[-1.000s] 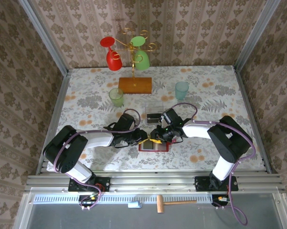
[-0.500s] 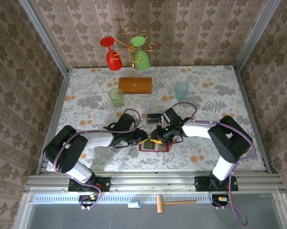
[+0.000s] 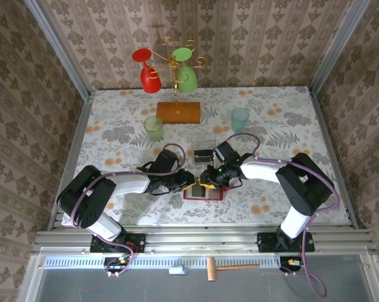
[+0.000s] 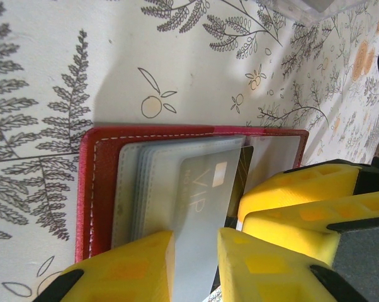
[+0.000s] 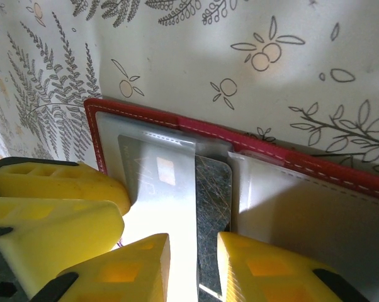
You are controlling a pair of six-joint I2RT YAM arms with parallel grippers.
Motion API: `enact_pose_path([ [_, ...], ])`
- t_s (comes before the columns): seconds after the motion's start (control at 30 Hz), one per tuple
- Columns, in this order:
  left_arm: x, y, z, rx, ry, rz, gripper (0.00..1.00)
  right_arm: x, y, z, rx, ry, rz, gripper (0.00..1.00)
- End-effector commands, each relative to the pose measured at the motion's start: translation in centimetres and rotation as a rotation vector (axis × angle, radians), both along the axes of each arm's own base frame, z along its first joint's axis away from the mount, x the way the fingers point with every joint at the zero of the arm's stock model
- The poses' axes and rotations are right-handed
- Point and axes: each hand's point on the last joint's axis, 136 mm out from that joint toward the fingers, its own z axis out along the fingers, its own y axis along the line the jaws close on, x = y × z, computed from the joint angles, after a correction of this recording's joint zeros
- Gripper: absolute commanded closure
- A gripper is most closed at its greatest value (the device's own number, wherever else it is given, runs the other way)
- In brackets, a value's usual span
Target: Take the credit cards out of the card holder
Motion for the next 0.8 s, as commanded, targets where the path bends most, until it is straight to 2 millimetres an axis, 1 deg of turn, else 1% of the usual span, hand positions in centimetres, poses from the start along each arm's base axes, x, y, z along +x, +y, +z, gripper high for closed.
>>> enact_pose_path([
  [0.0, 0.1, 0.6, -0.2, 0.018, 0.008, 0.022, 0.75, 0.1, -0.4, 0.6, -0.037, -0.022, 0.004, 0.74],
  [0.2, 0.2, 0.4, 0.1, 0.01, 0.004, 0.02, 0.75, 0.3, -0.5, 1.5, -0.028, -0.051, -0.001, 0.74],
  [0.4, 0.4, -0.1, 1.1, 0.003, -0.013, 0.006, 0.75, 0.4, -0.2, 2.9, 0.01, -0.076, -0.005, 0.74],
  [0.6, 0.5, -0.7, 1.7, 0.015, -0.03, -0.019, 0.75, 0.2, -0.7, 3.0, 0.02, -0.078, -0.012, 0.74],
  [0.77, 0.3, -1.1, 1.3, 0.043, -0.029, -0.041, 0.78, 0.1, -0.9, 2.6, 0.038, -0.069, -0.021, 0.74],
])
